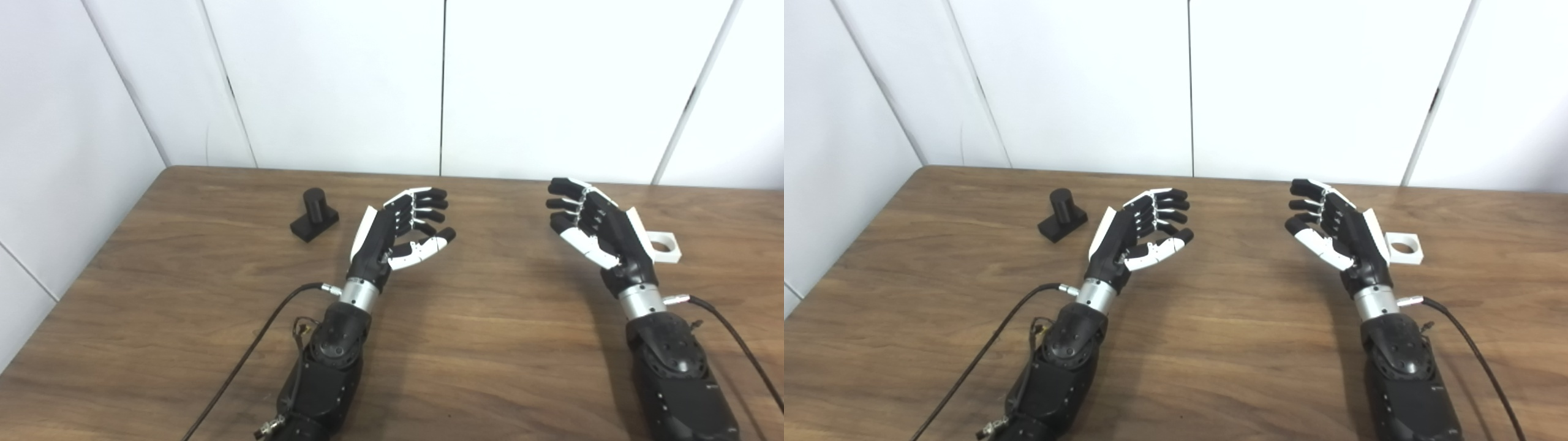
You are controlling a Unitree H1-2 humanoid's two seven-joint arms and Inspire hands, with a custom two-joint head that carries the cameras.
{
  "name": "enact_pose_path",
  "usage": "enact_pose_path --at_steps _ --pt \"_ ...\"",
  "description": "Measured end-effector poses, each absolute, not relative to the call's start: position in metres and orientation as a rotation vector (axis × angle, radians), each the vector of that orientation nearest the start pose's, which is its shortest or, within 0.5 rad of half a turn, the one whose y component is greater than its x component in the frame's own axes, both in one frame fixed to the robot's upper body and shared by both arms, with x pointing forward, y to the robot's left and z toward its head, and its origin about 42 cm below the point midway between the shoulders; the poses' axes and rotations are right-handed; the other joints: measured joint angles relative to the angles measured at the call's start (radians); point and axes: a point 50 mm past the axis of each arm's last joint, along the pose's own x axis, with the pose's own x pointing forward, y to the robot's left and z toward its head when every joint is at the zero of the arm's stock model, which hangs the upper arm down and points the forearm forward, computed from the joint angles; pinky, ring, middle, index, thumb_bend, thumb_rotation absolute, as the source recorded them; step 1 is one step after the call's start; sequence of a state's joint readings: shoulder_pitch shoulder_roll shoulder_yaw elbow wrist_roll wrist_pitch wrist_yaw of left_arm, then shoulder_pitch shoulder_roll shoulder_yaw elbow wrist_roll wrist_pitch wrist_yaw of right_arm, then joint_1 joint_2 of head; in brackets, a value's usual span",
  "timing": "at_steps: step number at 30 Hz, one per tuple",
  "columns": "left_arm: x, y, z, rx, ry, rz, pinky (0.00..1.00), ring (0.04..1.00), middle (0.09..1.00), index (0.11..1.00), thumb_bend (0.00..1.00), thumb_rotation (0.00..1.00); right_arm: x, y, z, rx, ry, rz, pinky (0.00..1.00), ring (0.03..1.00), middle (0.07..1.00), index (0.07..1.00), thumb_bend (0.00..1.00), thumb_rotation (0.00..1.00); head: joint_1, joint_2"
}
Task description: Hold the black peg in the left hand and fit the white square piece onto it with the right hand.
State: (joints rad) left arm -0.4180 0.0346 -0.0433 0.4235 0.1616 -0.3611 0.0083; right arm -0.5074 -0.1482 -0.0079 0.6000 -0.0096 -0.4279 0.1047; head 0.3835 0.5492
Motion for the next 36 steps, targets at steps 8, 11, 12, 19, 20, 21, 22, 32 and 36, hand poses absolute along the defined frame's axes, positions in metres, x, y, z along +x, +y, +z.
enact_pose_path --at_steps 8,11,12,19,20,21,22,32,36 --pt "0.410 0.215 0.172 0.433 -0.344 -0.129 0.64 0.777 0.832 0.809 0.64 0.10 0.438 -0.232 0.141 -0.176 -0.320 0.175 0.65 0.724 0.785 0.770 0.85 0.56 0.003 -0.008" --pt "0.407 0.223 0.178 0.446 -0.333 -0.110 0.64 0.779 0.831 0.811 0.64 0.11 0.439 -0.232 0.142 -0.183 -0.321 0.176 0.65 0.726 0.787 0.767 0.85 0.55 0.003 -0.011" --pt "0.403 0.224 0.182 0.468 -0.334 -0.100 0.65 0.784 0.832 0.814 0.64 0.13 0.439 -0.233 0.142 -0.182 -0.321 0.175 0.65 0.725 0.785 0.767 0.85 0.55 0.005 -0.011" --pt "0.390 0.234 0.221 0.717 -0.342 -0.019 0.63 0.772 0.831 0.822 0.66 0.13 0.440 -0.233 0.142 -0.178 -0.323 0.173 0.65 0.725 0.781 0.762 0.85 0.54 0.012 -0.014" --pt "0.388 0.237 0.227 0.747 -0.340 -0.005 0.61 0.761 0.822 0.819 0.67 0.13 0.440 -0.233 0.142 -0.177 -0.323 0.172 0.65 0.727 0.780 0.761 0.85 0.53 0.012 -0.014" --pt "0.386 0.239 0.233 0.777 -0.333 0.015 0.61 0.754 0.815 0.816 0.68 0.14 0.440 -0.233 0.142 -0.175 -0.323 0.172 0.65 0.726 0.780 0.761 0.85 0.53 0.015 -0.015" --pt "0.383 0.240 0.240 0.805 -0.330 0.031 0.60 0.749 0.811 0.815 0.67 0.16 0.440 -0.234 0.142 -0.174 -0.323 0.171 0.65 0.726 0.781 0.761 0.86 0.54 0.015 -0.015" --pt "0.382 0.272 0.270 1.065 -0.279 0.151 0.58 0.737 0.812 0.804 0.68 0.31 0.442 -0.235 0.141 -0.176 -0.315 0.169 0.65 0.724 0.779 0.762 0.86 0.55 0.025 -0.020" --pt "0.386 0.282 0.282 1.131 -0.283 0.195 0.58 0.743 0.813 0.808 0.68 0.33 0.442 -0.235 0.141 -0.177 -0.313 0.170 0.65 0.730 0.784 0.763 0.86 0.56 0.026 -0.020"
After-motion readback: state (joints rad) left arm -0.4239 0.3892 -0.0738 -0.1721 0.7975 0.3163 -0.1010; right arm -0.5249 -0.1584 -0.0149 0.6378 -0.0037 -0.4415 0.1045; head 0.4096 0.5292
